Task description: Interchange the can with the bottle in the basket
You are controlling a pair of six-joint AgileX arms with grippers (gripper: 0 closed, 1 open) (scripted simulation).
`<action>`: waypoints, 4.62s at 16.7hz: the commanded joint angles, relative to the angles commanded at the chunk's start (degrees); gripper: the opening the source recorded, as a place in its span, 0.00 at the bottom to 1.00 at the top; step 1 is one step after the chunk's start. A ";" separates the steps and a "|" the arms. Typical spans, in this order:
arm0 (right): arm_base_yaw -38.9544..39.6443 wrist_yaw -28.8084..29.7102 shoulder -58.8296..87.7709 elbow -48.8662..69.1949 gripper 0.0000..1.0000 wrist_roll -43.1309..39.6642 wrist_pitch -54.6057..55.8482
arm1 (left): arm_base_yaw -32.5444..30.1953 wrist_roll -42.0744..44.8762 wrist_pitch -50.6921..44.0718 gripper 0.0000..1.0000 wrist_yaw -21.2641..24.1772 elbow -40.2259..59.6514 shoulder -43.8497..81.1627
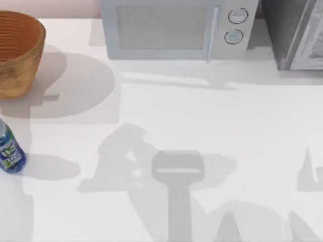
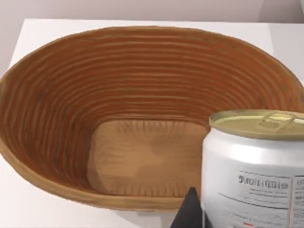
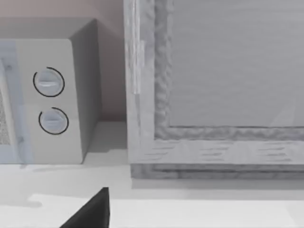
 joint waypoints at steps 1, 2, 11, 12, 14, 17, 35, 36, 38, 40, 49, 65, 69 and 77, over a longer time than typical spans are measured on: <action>0.00 0.00 0.00 0.00 1.00 0.00 0.00 | -0.74 -0.39 3.24 0.00 -0.72 -6.13 -7.03; 0.00 0.00 0.00 0.00 1.00 0.00 0.00 | -1.50 -0.78 6.40 0.00 -1.40 -12.18 -13.94; 0.00 0.00 0.00 0.00 1.00 0.00 0.00 | -7.58 -4.09 26.02 0.00 -5.57 -56.43 -62.34; 0.00 0.00 0.00 0.00 1.00 0.00 0.00 | -7.99 -4.47 27.16 0.00 -5.84 -59.46 -65.41; 0.00 0.00 0.00 0.00 1.00 0.00 0.00 | -8.57 -5.16 28.83 0.00 -6.24 -63.81 -69.79; 0.00 0.00 0.00 0.00 1.00 0.00 0.00 | -8.81 -5.57 29.60 0.00 -6.44 -65.77 -71.76; 0.00 0.00 0.00 0.00 1.00 0.00 0.00 | -12.76 -5.07 46.92 0.00 10.74 -48.34 -32.05; 0.00 0.00 0.00 0.00 1.00 0.00 0.00 | -13.55 -4.95 49.50 0.00 13.31 -45.79 -27.04; 0.00 0.00 0.00 0.00 1.00 0.00 0.00 | -15.21 -4.72 54.97 0.00 18.74 -40.41 -16.54; 0.00 0.00 0.00 0.00 1.00 0.00 0.00 | -16.92 -4.51 60.64 0.00 24.38 -34.85 -5.67; 0.00 0.00 0.00 0.00 1.00 0.00 0.00 | -24.04 -4.04 85.59 0.00 49.08 -10.56 42.18; 0.00 0.00 0.00 0.00 1.00 0.00 0.00 | -28.72 -3.98 103.24 0.00 66.47 6.49 75.65; 0.00 0.00 0.00 0.00 1.00 0.00 0.00 | -28.72 -3.98 103.24 0.23 66.47 6.49 75.65; 0.00 0.00 0.00 0.00 1.00 0.00 0.00 | -28.72 -3.98 103.24 0.83 66.47 6.49 75.65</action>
